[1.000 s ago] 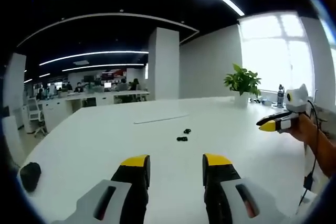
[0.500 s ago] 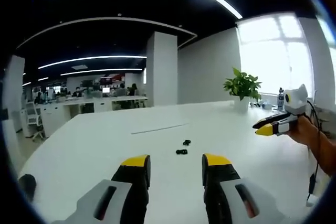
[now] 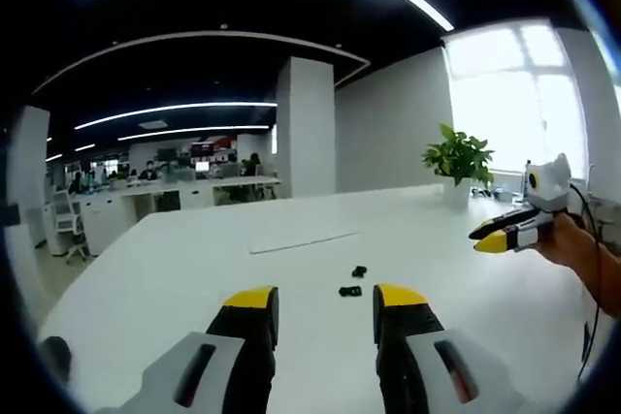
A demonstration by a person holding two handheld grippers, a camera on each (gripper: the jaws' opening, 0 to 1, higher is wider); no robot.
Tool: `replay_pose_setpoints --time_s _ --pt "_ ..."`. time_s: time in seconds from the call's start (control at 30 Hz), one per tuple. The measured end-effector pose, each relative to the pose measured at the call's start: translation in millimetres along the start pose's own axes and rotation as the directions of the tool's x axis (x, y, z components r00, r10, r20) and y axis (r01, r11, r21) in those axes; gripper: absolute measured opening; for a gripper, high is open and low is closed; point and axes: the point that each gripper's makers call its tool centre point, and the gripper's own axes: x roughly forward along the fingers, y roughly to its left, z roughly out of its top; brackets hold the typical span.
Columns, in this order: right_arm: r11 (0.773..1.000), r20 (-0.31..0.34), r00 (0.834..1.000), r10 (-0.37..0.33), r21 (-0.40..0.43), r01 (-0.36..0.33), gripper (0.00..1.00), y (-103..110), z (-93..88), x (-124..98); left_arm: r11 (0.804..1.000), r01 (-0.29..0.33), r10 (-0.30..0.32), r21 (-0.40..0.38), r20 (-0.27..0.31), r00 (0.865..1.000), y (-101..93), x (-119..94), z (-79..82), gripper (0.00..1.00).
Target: Snap the two parts of the plastic buckle together until the buckle closes and remains connected.
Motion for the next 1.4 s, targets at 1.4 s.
replay_pose_setpoints --time_s 1.4 --pt "0.998 -0.056 0.998 0.019 -0.054 -0.022 0.24 -28.6 28.3 71.0 0.999 0.000 -0.001 -0.035 -0.027 1.000 26.6 65.2 19.6 0.37"
